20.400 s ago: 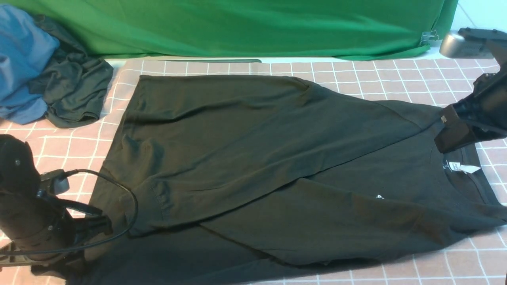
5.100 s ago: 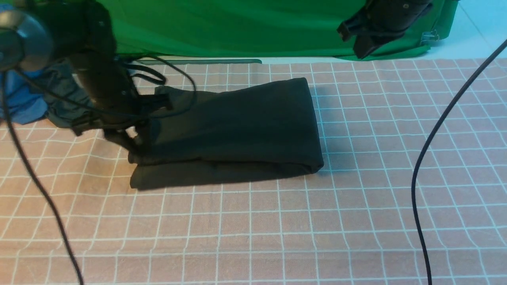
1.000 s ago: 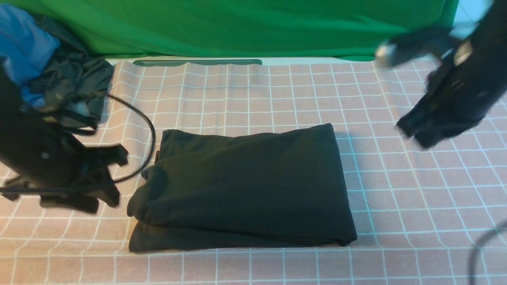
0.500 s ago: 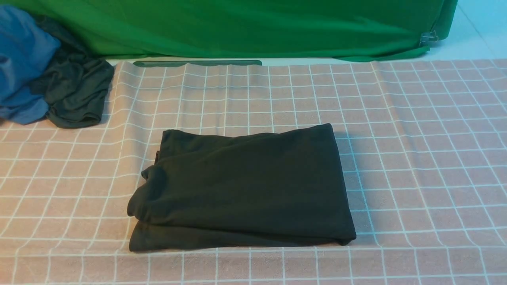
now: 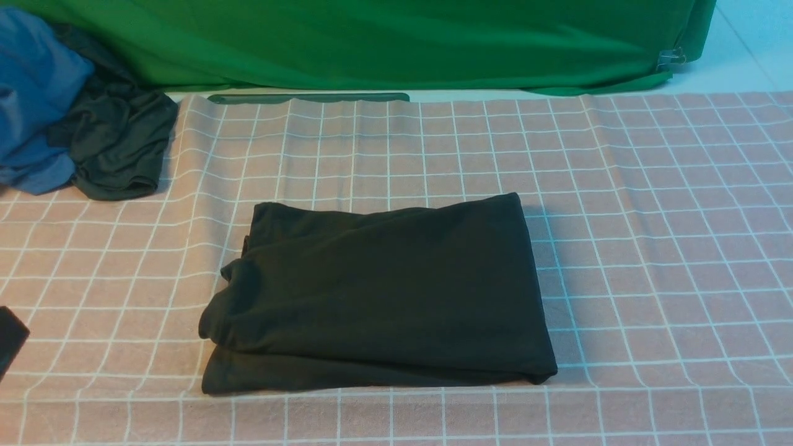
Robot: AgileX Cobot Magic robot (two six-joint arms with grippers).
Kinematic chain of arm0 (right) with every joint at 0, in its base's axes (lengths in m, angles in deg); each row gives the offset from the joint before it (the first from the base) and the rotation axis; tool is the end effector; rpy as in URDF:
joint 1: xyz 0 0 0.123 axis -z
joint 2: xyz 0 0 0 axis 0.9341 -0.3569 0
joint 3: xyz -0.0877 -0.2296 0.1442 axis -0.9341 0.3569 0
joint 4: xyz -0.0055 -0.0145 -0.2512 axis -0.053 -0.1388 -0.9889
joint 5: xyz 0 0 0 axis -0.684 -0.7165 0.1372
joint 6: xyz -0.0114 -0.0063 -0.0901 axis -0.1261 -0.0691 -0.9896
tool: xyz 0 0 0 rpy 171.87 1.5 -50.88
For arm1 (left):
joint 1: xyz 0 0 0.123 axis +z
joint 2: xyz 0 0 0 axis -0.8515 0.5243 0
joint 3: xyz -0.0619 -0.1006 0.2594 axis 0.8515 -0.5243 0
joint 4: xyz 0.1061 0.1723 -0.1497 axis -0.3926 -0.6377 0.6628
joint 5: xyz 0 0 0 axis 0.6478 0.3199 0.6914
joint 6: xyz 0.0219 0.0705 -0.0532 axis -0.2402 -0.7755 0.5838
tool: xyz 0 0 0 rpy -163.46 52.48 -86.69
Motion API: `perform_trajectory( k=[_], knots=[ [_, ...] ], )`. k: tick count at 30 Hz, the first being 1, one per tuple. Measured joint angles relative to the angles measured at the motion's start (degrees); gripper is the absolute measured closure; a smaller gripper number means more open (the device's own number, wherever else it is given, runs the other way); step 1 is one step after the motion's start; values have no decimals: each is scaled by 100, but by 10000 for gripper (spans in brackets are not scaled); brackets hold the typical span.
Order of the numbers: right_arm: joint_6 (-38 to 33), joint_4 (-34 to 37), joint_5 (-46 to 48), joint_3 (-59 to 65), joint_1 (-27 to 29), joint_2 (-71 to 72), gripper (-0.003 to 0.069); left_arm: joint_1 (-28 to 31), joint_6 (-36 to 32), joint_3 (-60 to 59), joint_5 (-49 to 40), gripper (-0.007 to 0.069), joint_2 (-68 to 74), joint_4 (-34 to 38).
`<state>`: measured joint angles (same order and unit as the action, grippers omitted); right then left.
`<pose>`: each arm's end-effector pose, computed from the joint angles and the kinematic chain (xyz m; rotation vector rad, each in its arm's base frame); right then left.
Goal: Fold a long-sleeved shirt over a pink coffee tablecloth.
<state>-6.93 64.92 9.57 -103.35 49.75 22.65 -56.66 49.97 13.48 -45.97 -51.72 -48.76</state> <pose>0.0128 0.0041 0.3330 -0.2178 1.1407 0.2579 0.0331 -0.0150 0.2989 -0.1897 1.7169 -0.3834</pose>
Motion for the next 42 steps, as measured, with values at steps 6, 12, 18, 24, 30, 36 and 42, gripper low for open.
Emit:
perform_trajectory(
  k=[6, 12, 18, 24, 30, 36, 42],
  knots=[
    [0, 0, -42, 7, 0, 4, 549, 0, 0, -63, 489, 610, 0, -50],
    [0, 0, -42, 7, 0, 11, 524, 0, 0, -63, 518, 610, 0, -371],
    [0, 0, -26, 7, 0, 16, 515, 0, 0, -63, 518, 610, 0, -424],
    [0, 0, -20, 7, 0, 16, 515, 0, -45, -63, 524, 610, 0, -449],
    [0, 0, -20, 7, 0, 16, 515, 0, -133, -697, 1262, 610, 5, -382],
    [0, 0, -17, 7, 0, 16, 513, -345, 350, -2186, 1859, 610, -413, -1086],
    [0, 0, 53, 7, 0, 16, 496, -441, 479, -2503, 1898, 610, -590, -1081]
  ],
)
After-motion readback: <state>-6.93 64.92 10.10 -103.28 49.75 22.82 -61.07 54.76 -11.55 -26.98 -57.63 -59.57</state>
